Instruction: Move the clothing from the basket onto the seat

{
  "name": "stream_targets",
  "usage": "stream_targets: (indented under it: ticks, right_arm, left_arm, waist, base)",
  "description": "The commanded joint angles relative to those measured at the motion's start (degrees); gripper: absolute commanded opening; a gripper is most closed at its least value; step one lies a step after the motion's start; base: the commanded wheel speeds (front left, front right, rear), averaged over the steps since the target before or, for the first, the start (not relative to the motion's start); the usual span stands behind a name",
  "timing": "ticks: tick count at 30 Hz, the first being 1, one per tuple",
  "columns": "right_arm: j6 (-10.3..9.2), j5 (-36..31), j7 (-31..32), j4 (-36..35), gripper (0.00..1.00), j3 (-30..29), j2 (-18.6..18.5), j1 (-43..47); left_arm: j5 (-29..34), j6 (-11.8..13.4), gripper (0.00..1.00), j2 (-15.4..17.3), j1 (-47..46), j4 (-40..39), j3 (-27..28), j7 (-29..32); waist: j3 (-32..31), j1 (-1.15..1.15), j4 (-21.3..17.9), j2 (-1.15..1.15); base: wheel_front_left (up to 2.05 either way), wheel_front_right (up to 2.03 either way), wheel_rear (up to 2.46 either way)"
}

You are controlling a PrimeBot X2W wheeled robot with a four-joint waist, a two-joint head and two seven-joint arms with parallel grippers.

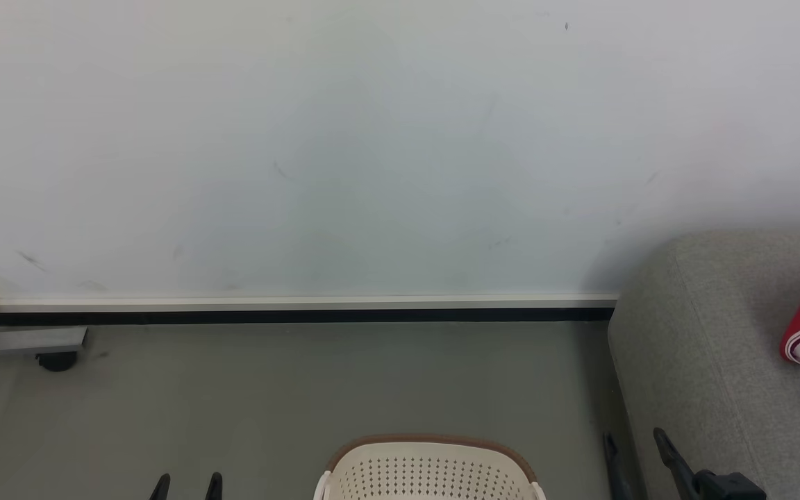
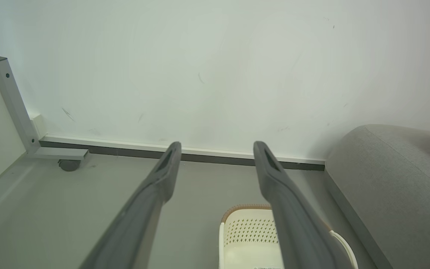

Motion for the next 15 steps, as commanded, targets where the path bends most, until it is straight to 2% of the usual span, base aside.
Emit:
stream_targets:
  ticks: [1, 15]
  right_arm:
    - [-0.04, -0.03, -0.40, 0.00, 1.00, -0.07, 0.08, -0.46]
    - [-0.04, 0.30, -0.06, 0.76, 1.00, 0.47, 0.07, -1.32]
  left_arm:
    - [0.48, -0.23, 1.00, -0.08, -0.02, 0.20, 0.36, -0.28]
    - [1.16, -0.50, 1.00, -0.83, 0.05, -0.23, 0.70, -0.28]
  waist:
    - [0.13, 0.00, -0.10, 0.00]
    - [0.42, 0.00, -0.92, 0.00]
  base:
    - [0.00, 0.00, 0.00]
    - [0.00, 0.00, 0.00]
